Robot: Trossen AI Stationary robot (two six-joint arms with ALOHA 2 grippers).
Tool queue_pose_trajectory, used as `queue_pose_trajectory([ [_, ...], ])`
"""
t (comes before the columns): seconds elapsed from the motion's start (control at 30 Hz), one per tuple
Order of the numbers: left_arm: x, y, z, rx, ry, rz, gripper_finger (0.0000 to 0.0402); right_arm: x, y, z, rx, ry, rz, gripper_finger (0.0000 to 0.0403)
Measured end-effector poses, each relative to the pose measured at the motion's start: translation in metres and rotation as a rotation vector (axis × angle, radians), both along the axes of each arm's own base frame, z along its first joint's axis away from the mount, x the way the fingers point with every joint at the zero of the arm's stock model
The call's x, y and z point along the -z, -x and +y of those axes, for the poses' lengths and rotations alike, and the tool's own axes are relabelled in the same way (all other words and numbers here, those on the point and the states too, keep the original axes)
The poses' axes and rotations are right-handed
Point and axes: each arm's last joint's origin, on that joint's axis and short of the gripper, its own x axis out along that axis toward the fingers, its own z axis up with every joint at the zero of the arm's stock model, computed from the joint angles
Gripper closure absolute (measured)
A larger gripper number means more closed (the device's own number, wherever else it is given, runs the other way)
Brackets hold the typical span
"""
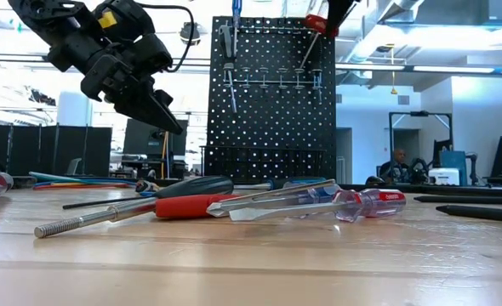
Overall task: Hang tools onto peg board
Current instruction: Hang the top red t handle screwdriver on the black peg board
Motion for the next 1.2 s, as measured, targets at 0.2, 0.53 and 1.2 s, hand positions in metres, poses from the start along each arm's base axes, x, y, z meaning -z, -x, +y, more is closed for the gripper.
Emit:
queue_pose_trajectory([
  [0.2,0.000,0.000,0.000,0.000,-0.001,-0.001,0.0318,-0.006,0.004,-0.001,0.023,0.014,-0.011,0.0355],
  [0.53,0.000,0.000,0.000,0.000,-0.001,-0.002,0.0318,-0.005,0.004,0.004,-0.045,-0.029,0.009,0.0355],
  [1.2,0.000,0.000,0.000,0.002,-0.003,-0.002,0.0318,-0.028,0.013,-0.003,-0.067,0.035,-0.068,0.0355],
])
